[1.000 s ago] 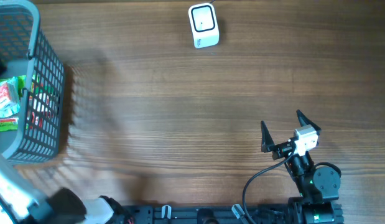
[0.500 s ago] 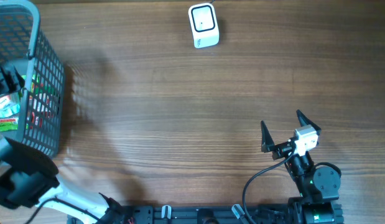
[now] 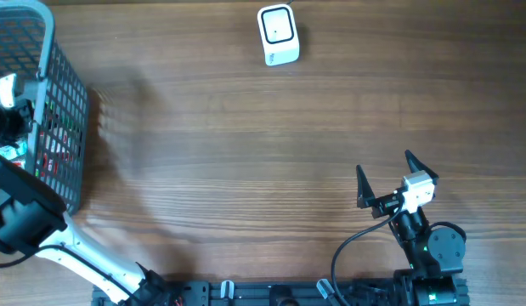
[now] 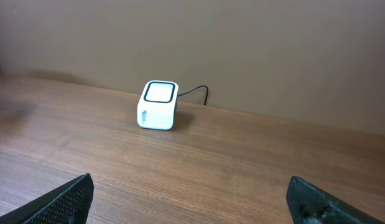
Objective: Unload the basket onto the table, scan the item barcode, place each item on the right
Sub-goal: 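Reach the left gripper into the basket and grasp the green-capped jar, then lift the jar out with the left gripper and set it on the table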
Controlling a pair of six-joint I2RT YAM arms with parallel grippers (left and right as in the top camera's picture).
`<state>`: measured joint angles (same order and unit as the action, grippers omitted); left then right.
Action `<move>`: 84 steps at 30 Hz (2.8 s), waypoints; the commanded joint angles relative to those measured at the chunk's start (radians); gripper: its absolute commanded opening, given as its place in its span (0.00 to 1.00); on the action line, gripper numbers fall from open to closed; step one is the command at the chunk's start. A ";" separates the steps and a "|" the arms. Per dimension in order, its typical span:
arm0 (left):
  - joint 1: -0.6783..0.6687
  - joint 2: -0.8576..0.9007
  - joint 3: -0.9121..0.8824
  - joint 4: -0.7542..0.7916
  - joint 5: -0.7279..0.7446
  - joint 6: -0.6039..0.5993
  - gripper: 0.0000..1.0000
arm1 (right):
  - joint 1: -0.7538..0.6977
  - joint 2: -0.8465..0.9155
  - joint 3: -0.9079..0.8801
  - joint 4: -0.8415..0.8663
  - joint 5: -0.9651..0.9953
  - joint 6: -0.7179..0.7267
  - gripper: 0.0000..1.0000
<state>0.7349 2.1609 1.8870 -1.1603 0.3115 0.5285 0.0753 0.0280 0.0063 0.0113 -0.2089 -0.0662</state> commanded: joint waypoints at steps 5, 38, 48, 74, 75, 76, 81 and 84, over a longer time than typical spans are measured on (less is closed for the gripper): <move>-0.007 0.002 -0.073 0.049 0.044 0.021 0.82 | 0.004 -0.003 -0.001 0.004 0.005 -0.006 1.00; -0.059 -0.365 -0.111 0.252 -0.141 -0.130 0.58 | 0.004 -0.003 -0.001 0.004 0.005 -0.006 1.00; -0.099 -0.842 -0.111 0.379 -0.116 -0.261 0.58 | 0.004 -0.003 -0.001 0.004 0.005 -0.006 1.00; -1.245 -0.324 -0.360 0.197 -0.214 -1.017 0.45 | 0.004 -0.003 -0.001 0.004 0.005 -0.006 1.00; -1.284 -0.277 -0.361 0.239 -0.208 -1.038 0.45 | 0.004 -0.003 -0.001 0.004 0.005 -0.006 1.00; -1.313 -0.246 -0.361 0.270 -0.200 -1.055 0.45 | 0.004 -0.003 -0.001 0.004 0.005 -0.006 1.00; -1.461 -0.104 -0.362 0.395 -0.191 -1.092 0.45 | 0.004 -0.003 -0.001 0.004 0.005 -0.006 1.00; -1.504 -0.068 -0.362 0.425 -0.236 -1.135 0.45 | 0.004 -0.003 -0.001 0.004 0.004 -0.006 1.00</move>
<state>-0.7380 2.0655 1.5257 -0.7532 0.1040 -0.5404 0.0757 0.0280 0.0063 0.0116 -0.2085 -0.0662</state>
